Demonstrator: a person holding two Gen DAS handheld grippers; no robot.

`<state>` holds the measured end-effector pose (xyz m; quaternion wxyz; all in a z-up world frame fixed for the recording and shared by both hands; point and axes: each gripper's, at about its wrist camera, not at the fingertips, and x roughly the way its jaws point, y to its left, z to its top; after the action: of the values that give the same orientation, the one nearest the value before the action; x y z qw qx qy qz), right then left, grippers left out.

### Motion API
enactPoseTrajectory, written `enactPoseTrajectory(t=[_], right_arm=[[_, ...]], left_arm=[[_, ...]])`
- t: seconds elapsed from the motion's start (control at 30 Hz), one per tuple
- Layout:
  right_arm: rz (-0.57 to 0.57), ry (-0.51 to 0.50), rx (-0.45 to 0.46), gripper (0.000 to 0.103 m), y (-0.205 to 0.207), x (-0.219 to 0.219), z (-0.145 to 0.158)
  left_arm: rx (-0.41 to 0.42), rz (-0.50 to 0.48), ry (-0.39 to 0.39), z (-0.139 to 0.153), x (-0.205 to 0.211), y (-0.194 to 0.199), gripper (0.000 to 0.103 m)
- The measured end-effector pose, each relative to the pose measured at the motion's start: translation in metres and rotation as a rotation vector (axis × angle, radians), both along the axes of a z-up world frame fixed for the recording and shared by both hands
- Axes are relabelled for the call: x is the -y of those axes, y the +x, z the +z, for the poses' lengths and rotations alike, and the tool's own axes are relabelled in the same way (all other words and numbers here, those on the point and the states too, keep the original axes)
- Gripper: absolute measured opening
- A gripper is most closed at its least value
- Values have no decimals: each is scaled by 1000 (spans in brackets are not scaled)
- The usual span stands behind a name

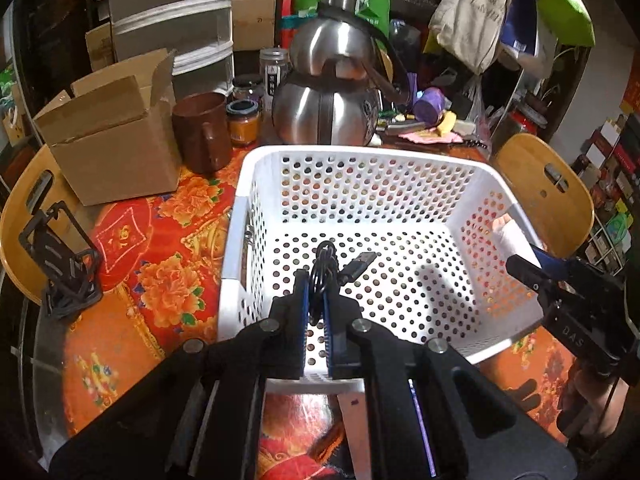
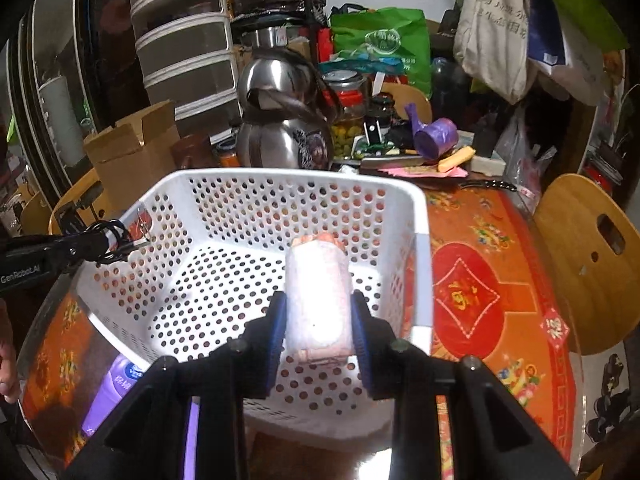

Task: Organize soft objects
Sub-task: 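Carry the towel with the right tool into the basket while the left tool drops the cable there, then move both tools toward the light-blue wet-wipes pack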

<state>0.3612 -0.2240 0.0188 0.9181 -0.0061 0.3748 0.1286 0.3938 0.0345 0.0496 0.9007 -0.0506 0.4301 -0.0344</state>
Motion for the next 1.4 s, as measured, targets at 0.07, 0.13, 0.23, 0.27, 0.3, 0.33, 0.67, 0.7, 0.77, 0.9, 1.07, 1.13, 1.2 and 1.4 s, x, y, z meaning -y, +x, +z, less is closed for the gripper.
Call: enactPoseTrajectory(t=[0.07, 0.13, 0.23, 0.27, 0.3, 0.33, 0.67, 0.7, 0.77, 0.9, 1.07, 1.13, 1.2, 1.4], right_arm=[[0, 11, -1, 31, -1, 0, -3], [1, 5, 22, 45, -5, 0, -2], [-2, -1, 49, 68, -12, 1, 1], [1, 3, 48, 68, -13, 1, 2], [1, 9, 48, 68, -15, 2, 3], [4, 19, 52, 68, -17, 2, 4], [29, 47, 45, 68, -60, 6, 3], [31, 43, 68, 70, -70, 7, 4], [15, 41, 74, 72, -89, 12, 3], [21, 88, 105, 74, -132, 24, -3], [44, 123, 68, 78, -168, 20, -29], [59, 118, 48, 78, -183, 12, -42], [74, 106, 43, 78, -198, 5, -51], [55, 138, 70, 78, -243, 1, -68]], left_arm=[[-9, 2, 4, -6, 2, 6, 15], [1, 4, 4, -9, 1, 3, 38], [34, 10, 12, -6, -1, -6, 72], [60, 10, 28, -3, 0, -10, 72], [81, 2, 38, -1, 0, -15, 72], [86, -2, 42, 0, 1, -16, 72], [108, -22, 72, 9, 5, -56, 75], [109, -26, 73, 8, 3, -63, 75], [101, -25, 70, 2, -5, -81, 75], [100, -19, 61, -10, -23, -121, 77], [130, -9, -2, -28, -40, -171, 81], [132, -14, 0, -38, -37, -185, 81], [122, -24, -13, -49, -34, -197, 81], [85, -48, -49, -82, -26, -231, 81]])
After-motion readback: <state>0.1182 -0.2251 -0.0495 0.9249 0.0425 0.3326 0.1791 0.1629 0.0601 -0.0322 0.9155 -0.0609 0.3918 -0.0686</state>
